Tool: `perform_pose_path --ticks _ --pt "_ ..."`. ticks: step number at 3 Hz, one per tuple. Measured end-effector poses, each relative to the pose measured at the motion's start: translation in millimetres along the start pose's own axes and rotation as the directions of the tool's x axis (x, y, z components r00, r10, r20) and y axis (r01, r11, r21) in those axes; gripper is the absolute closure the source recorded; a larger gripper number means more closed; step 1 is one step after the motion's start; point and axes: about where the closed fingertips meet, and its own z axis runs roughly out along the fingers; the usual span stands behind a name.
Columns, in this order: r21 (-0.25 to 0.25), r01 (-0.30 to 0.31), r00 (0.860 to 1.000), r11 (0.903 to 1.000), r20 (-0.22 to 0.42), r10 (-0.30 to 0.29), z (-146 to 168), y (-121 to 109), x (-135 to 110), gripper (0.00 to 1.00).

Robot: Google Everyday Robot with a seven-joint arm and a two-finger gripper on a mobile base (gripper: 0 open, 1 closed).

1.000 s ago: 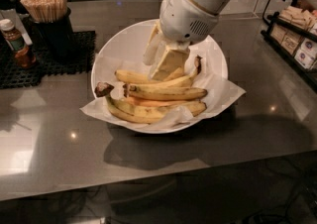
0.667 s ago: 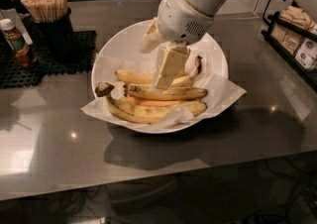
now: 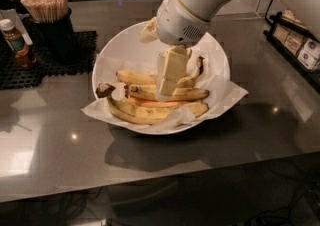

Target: Pick banana from white bowl

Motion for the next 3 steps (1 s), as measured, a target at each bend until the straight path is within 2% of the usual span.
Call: perform_pose_path --ticks 1,3 --pt "0.000 -0.013 1.000 0.9999 -0.001 0.013 7 2 -1 0.22" --pt "-0.001 -0.042 0.999 0.9991 -0.001 0.042 22 3 6 0.12"
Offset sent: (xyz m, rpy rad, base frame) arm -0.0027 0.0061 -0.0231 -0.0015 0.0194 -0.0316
